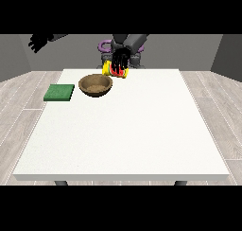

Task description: Pick the cup and pour the ball into the bowl, then pick the bowl and place it on the pad

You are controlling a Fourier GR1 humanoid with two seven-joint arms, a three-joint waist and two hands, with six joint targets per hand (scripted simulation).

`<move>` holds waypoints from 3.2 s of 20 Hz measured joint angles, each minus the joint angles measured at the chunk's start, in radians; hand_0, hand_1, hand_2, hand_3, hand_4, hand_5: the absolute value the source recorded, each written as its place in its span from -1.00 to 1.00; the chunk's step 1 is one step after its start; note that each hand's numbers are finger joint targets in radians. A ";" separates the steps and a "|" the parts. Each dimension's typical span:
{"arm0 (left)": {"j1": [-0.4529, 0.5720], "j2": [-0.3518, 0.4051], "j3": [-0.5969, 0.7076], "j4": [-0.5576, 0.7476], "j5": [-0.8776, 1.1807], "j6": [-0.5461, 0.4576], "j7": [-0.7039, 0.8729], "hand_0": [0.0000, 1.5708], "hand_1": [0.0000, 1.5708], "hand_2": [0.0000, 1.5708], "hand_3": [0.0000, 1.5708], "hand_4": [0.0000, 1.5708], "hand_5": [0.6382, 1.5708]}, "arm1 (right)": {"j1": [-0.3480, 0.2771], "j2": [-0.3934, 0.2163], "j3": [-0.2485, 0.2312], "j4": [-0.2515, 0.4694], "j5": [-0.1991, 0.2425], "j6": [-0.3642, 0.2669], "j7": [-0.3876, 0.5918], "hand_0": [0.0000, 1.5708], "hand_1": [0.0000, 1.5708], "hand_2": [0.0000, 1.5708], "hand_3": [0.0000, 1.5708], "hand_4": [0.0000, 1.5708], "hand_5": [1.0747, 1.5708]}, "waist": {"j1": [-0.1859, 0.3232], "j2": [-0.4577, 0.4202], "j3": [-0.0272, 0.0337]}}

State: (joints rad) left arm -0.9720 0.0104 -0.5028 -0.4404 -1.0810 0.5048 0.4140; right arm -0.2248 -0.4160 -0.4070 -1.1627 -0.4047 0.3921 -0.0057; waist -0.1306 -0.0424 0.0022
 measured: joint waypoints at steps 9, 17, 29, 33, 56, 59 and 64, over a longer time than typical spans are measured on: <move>-0.073 -0.009 -0.197 -0.048 -0.170 -0.265 0.186 -0.68 -0.68 0.57 0.98 0.37 1.00 | -0.051 0.051 0.047 0.050 0.045 -0.037 -0.021 -1.00 -1.00 -1.00 -0.59 -0.12 0.93 | -0.028 -0.020 -0.0008; -0.034 -0.010 -0.268 -0.205 -0.200 -0.455 0.214 -1.00 -1.00 0.47 0.90 0.33 0.99 | -0.069 0.073 0.074 0.059 0.071 -0.065 -0.023 -1.00 -1.00 -1.00 -0.77 -0.06 0.93 | -0.025 -0.034 -0.0019; 0.107 0.117 0.213 -0.490 0.298 -0.197 -0.015 -1.00 -1.00 -1.00 -1.00 0.46 0.99 | 0.003 0.058 0.028 0.063 0.065 -0.116 -0.002 -1.00 -1.00 -1.00 -1.00 0.00 0.94 | 0.138 -0.093 -0.0129; 0.121 0.128 0.419 -0.588 0.570 -0.237 -0.101 -1.00 -1.00 -1.00 -1.00 0.35 1.00 | 0.010 0.077 0.031 0.066 0.082 -0.155 -0.006 -1.00 -1.00 -1.00 -1.00 -0.01 0.95 | 0.191 -0.080 -0.0151; 0.214 0.496 0.900 -0.723 1.272 -0.808 -0.235 -1.00 -1.00 -1.00 -1.00 0.29 0.92 | -0.075 0.251 0.066 0.371 0.157 -0.244 -0.354 -1.00 -1.00 -1.00 -1.00 -0.33 0.93 | 0.277 0.150 -0.0016; 0.239 0.515 0.913 -0.750 1.294 -0.818 -0.244 -1.00 -1.00 -1.00 -1.00 0.30 0.92 | -0.101 0.248 0.065 0.421 0.157 -0.233 -0.403 -1.00 -1.00 -1.00 -1.00 -0.35 0.93 | 0.270 0.165 -0.0080; 0.256 0.557 0.938 -0.769 1.329 -0.844 -0.245 -1.00 -1.00 -1.00 -1.00 0.29 0.94 | -0.104 0.248 0.073 0.438 0.159 -0.208 -0.471 -1.00 -1.00 -1.00 -1.00 -0.43 0.89 | 0.267 0.183 -0.0227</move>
State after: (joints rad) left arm -0.7162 0.5674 0.4355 -1.2096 0.2478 -0.3394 0.1692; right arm -0.3289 -0.1682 -0.3338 -0.7247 -0.2452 0.1841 -0.4765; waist 0.1369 0.1410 -0.0205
